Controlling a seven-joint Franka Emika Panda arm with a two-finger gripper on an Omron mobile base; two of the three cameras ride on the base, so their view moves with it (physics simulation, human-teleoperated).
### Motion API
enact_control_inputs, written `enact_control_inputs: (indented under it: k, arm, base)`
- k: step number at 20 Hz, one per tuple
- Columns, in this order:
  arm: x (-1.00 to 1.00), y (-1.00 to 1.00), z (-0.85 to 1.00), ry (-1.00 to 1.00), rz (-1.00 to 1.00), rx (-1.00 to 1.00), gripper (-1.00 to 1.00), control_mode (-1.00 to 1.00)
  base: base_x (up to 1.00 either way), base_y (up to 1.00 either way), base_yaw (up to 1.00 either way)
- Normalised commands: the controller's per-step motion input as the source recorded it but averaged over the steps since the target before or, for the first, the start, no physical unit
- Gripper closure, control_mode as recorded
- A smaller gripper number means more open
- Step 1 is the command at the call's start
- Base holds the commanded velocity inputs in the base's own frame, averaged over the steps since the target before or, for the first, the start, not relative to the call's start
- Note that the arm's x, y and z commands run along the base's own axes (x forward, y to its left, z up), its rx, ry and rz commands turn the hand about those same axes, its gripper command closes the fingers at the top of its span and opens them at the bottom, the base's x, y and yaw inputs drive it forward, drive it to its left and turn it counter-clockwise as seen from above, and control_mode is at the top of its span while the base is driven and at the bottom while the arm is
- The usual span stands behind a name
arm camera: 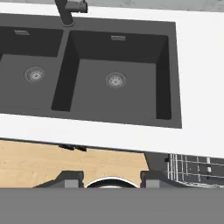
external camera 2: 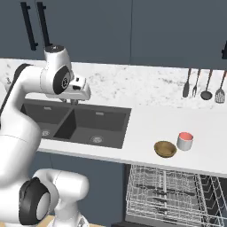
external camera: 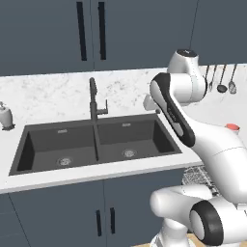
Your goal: Pick up the cup and bowl from the counter, place them in the dishwasher, and close the dishwasher door.
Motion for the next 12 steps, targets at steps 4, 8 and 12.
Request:
enact_control_inputs:
  k: [4,8,12]
  arm:
    - [0.0,0.0,0.0,0.0,0.0,0.0,-1.0,1.0]
    - [0.0,0.0,0.0,0.0,0.0,0.0,-1.0,1.0]
    - [0.0,0.0,0.0,0.0,0.0,0.0,-1.0,1.0]
  base:
    - [-0.03,0.0,-0.05]
    - [-0.09,0.0,-0.43]
    - [0.0,0.11,-0.63]
